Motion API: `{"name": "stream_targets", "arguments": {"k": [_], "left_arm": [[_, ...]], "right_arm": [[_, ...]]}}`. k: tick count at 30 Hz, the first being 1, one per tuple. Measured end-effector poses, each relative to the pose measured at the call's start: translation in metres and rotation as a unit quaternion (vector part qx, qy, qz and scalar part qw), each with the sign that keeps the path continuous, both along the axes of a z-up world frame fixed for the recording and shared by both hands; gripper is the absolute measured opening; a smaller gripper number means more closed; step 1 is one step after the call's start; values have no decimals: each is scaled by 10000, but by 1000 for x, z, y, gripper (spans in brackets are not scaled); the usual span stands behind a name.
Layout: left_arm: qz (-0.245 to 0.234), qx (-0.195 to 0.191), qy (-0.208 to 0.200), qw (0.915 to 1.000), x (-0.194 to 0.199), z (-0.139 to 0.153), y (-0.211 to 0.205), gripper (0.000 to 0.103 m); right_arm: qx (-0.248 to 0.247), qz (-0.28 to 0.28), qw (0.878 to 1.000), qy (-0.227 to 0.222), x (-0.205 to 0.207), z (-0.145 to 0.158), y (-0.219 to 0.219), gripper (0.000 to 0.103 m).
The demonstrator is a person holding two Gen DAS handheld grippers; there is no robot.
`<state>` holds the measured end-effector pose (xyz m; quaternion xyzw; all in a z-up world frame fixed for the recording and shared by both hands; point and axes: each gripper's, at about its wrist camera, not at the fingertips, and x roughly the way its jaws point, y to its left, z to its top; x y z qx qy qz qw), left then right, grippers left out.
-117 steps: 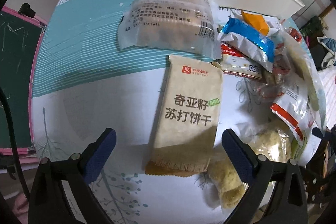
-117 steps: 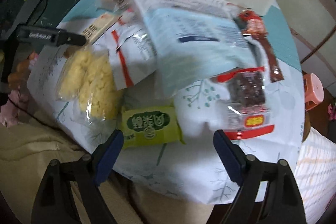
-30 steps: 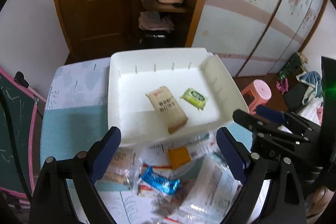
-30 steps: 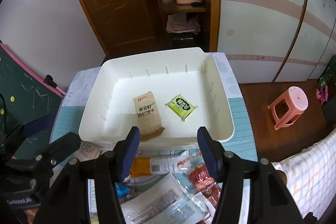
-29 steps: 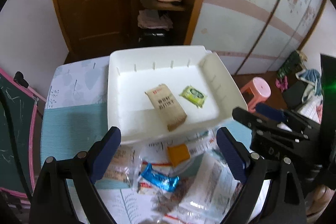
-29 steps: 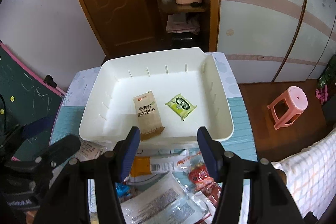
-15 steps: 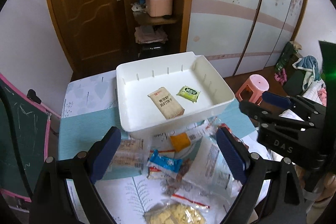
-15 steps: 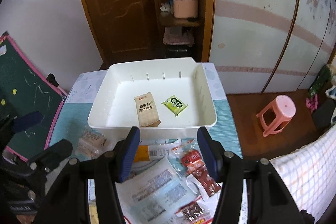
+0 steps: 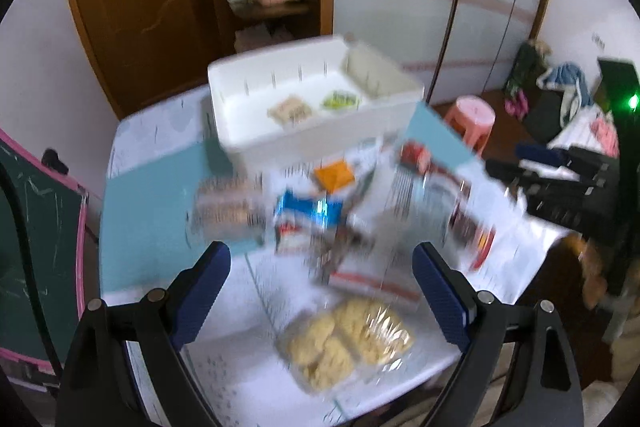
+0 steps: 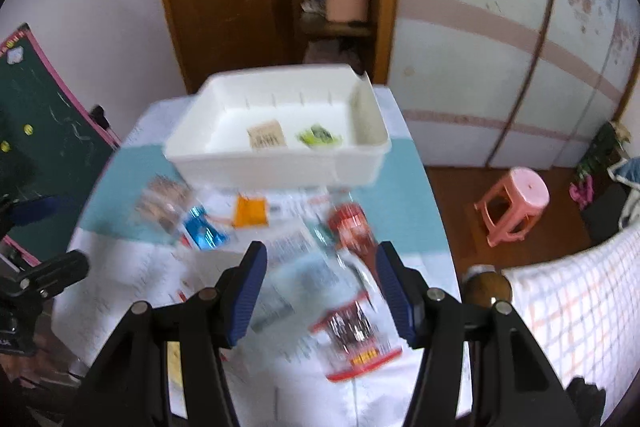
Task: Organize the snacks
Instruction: 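Lower left tool to clear puffed-snack bag while right tool reaches red-labelled meat bag, then grasp the puffed-snack bag with left tool while right tool grasps meat bag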
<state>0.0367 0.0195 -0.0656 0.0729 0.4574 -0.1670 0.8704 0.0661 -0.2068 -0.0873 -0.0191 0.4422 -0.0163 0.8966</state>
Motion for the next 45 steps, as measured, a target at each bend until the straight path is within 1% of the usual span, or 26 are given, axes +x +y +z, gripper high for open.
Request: {"name": "stream_targets", "arguments": {"k": [2,5,7,10,12,14,16,18,22,25,28,32,36,37,38,39,41,43,45], "left_arm": [[2,95,274,9996,-4,-24,2,92],[175,241,696,9971,-6,-60,6,92],[318,261,1088,9932,-5,-84,9,92],[519,56,1687,9843,-1,-113,15,92],[656,20,1934,9789,1,-127,18,92],[761,66,2097,9748,1,-137,20,92],[847,-18,2136,9732,1,-138,24,92],[990,82,2154,9715,1,-140,27,92],[1242,91,2332,9644,1,-149,38,92],[1426,140,2394,9603,-1,-150,47,92],[1491,188,2396,9592,-3,-150,50,92],[1472,272,2428,9585,-2,-153,49,92],[1439,359,2439,9584,0,-158,39,90],[1427,381,2420,9590,6,-162,43,88],[1414,414,2381,9600,11,-167,38,82],[1399,469,2309,9617,12,-166,36,78],[1377,468,2190,9648,15,-164,31,59],[1382,448,2140,9660,17,-162,29,55],[1386,437,2069,9675,20,-160,27,51]], "right_arm": [[-32,-126,9998,127,-8,-17,-8,57],[-155,-328,9988,328,-17,-45,-22,57],[-45,-401,9980,486,-23,-62,-34,57],[90,-465,9967,661,-26,-82,-50,57],[121,-451,9964,710,-28,-91,-58,57],[150,-434,9964,707,-27,-94,-62,57],[201,-335,9967,709,-23,-96,-61,57],[204,-152,9968,759,-17,-101,-55,57],[-36,115,9963,855,-7,-113,-42,57],[-110,251,9956,899,0,-121,-38,57],[-111,310,9948,968,7,-127,-38,58],[-177,428,9944,946,11,-131,-36,58],[-257,464,9945,903,11,-133,-34,58],[-291,475,9946,875,10,-134,-33,59],[-314,490,9948,835,10,-134,-32,59],[-320,500,9949,813,9,-134,-32,58],[-246,506,9952,800,9,-134,-32,57],[-275,533,9952,767,8,-134,-31,53],[-483,592,9944,729,6,-133,-24,48]]}}
